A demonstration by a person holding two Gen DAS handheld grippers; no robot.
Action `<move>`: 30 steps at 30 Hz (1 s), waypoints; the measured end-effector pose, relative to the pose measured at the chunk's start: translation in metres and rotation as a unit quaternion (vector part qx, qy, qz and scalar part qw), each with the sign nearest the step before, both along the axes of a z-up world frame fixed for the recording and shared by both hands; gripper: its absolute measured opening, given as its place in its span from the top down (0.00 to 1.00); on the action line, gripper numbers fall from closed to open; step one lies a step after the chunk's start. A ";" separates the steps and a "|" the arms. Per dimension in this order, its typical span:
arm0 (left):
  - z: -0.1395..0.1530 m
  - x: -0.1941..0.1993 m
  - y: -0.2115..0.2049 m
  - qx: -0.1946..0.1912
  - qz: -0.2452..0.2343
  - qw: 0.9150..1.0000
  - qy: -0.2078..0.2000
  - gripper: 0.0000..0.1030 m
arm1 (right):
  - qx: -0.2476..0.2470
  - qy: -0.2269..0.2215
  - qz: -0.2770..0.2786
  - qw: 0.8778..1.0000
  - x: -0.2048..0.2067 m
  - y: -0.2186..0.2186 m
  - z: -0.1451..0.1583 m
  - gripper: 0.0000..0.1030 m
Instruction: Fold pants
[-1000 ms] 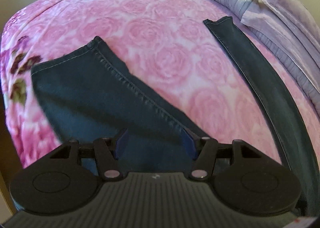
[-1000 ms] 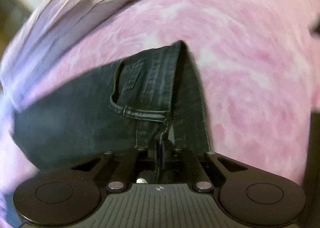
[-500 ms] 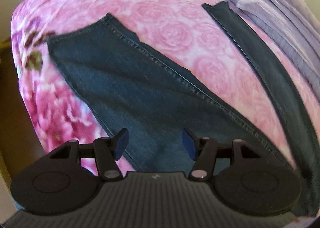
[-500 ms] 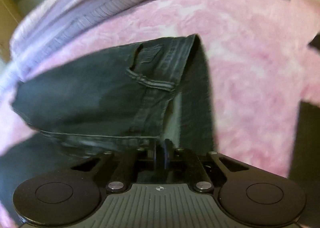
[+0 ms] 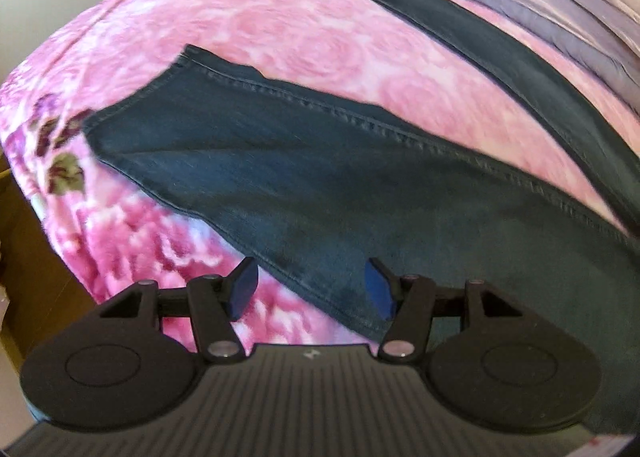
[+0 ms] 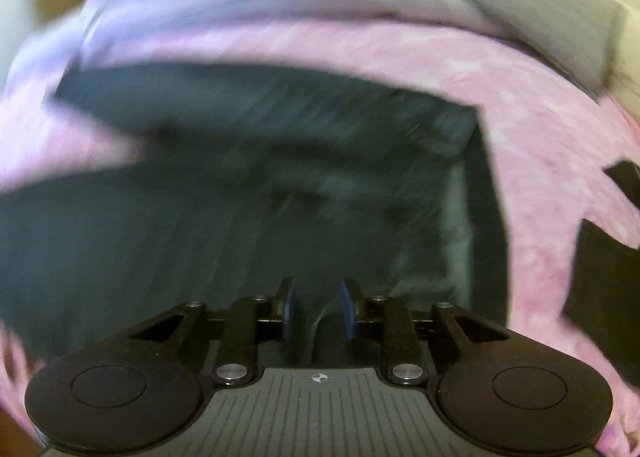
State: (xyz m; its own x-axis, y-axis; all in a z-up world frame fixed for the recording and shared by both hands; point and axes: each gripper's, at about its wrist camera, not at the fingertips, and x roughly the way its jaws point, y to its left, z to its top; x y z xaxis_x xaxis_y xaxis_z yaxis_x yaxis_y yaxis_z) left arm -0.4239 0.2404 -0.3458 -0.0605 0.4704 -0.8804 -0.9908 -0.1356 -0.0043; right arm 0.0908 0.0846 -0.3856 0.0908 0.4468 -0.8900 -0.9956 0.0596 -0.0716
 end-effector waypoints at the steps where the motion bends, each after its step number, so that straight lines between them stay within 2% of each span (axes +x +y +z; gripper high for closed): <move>1: -0.002 -0.005 0.000 -0.002 -0.004 1.000 0.000 0.47 | -0.027 -0.007 0.000 1.000 -0.001 -0.010 -0.013 0.78; 2: -0.004 -0.014 0.001 -0.003 -0.003 1.000 0.000 0.47 | -0.003 0.001 -0.013 1.000 0.002 -0.022 -0.012 0.74; 5: 0.004 -0.051 0.014 0.019 0.014 1.000 -0.014 0.48 | -0.036 0.030 -0.089 0.995 0.014 -0.025 0.000 0.71; 8: 0.013 -0.088 0.050 0.043 0.011 0.999 0.003 0.49 | -0.026 0.034 -0.159 0.986 0.020 -0.028 0.013 0.70; 10: 0.018 -0.109 0.082 0.064 -0.005 0.998 0.017 0.48 | -0.008 0.042 -0.222 0.974 0.024 -0.033 0.019 0.70; 12: 0.018 -0.127 0.116 0.077 -0.016 0.996 0.028 0.48 | -0.002 0.053 -0.291 0.955 0.028 -0.036 0.020 0.70; 16: 0.003 -0.158 0.176 0.070 -0.034 0.997 0.020 0.48 | 0.012 0.060 -0.372 0.926 0.025 -0.051 0.023 0.70; 18: -0.008 -0.166 0.194 0.059 -0.050 0.997 0.021 0.49 | 0.011 0.055 -0.390 0.919 0.021 -0.053 0.025 0.70; 21: -0.027 -0.171 0.213 0.030 -0.077 0.997 0.004 0.57 | 0.000 0.041 -0.396 0.917 0.013 -0.049 0.026 0.70; 23: -0.037 -0.171 0.216 0.019 -0.087 0.996 0.012 0.78 | -0.002 0.032 -0.394 0.918 0.005 -0.051 0.031 0.70; 26: -0.035 -0.167 0.215 0.044 -0.117 0.992 0.030 0.87 | 0.003 0.031 -0.391 0.920 -0.004 -0.044 0.030 0.70; 30: -0.029 -0.155 0.222 0.094 -0.126 0.985 0.069 0.86 | 0.008 0.022 -0.381 0.924 -0.011 -0.033 0.031 0.70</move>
State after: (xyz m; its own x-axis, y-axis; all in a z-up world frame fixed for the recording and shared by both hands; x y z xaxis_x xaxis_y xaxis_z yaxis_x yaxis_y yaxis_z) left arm -0.5790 0.4621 -0.3746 -0.0343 0.6401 -0.7675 -0.9856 0.1054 0.1319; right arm 0.0799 0.0517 -0.3542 0.3489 0.2810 -0.8940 -0.6659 0.7457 -0.0254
